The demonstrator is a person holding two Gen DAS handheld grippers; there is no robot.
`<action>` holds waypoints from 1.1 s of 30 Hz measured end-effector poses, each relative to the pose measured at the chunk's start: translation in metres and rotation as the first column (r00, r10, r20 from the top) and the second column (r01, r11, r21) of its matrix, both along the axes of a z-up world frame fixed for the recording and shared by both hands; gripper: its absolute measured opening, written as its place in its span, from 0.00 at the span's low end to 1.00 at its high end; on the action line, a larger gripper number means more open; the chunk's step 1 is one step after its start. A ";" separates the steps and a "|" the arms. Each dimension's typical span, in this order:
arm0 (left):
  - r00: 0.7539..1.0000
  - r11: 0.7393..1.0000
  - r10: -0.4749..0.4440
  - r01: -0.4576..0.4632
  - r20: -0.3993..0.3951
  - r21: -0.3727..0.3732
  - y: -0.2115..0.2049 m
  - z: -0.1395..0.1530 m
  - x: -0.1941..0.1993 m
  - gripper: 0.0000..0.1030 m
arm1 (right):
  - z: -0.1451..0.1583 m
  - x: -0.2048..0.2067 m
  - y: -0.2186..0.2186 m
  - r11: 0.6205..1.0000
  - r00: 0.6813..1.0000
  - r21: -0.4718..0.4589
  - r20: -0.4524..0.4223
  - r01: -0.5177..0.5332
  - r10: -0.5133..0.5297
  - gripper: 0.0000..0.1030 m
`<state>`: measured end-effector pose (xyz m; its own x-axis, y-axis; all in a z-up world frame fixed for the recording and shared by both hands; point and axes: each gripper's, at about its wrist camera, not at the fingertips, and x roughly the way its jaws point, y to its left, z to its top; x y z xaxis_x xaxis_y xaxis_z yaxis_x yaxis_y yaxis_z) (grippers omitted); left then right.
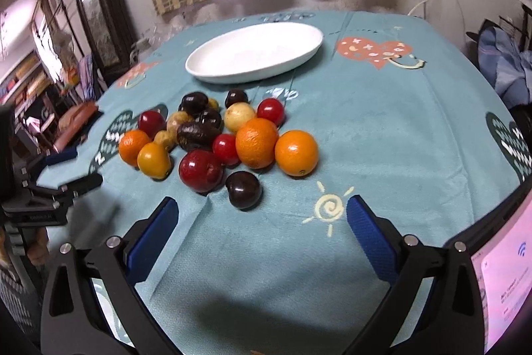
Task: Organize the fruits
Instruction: 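Grasp a large orange with the left tool while the right tool grasps a dark plum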
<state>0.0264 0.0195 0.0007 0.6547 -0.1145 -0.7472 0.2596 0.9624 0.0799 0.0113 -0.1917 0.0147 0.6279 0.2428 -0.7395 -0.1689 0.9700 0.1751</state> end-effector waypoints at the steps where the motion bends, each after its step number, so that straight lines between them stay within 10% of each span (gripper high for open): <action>1: 1.000 1.000 -0.007 0.007 0.000 0.000 -0.001 0.001 0.005 0.98 | -0.001 0.002 0.003 1.000 1.000 -0.007 -0.009 -0.012 0.012 0.91; 18: 0.993 0.991 -0.110 0.107 -0.038 -0.080 -0.016 -0.013 0.055 0.74 | -0.018 0.030 0.016 0.995 0.993 0.002 -0.066 -0.096 0.095 0.70; 25: 0.984 0.983 -0.165 0.159 -0.071 -0.094 -0.013 -0.021 0.057 0.43 | -0.025 0.035 0.020 0.991 0.986 0.018 -0.099 -0.134 0.135 0.60; 33: 0.976 0.981 -0.189 0.181 -0.111 -0.073 -0.020 -0.036 0.063 0.41 | -0.026 0.037 0.024 0.987 0.983 0.021 -0.093 -0.158 0.159 0.45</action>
<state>0.0892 -0.0009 -0.0350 0.5266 -0.2738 -0.8048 0.4375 0.8990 -0.0196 0.0487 -0.1674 -0.0109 0.5082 0.3439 -0.7896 -0.3023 0.9297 0.2104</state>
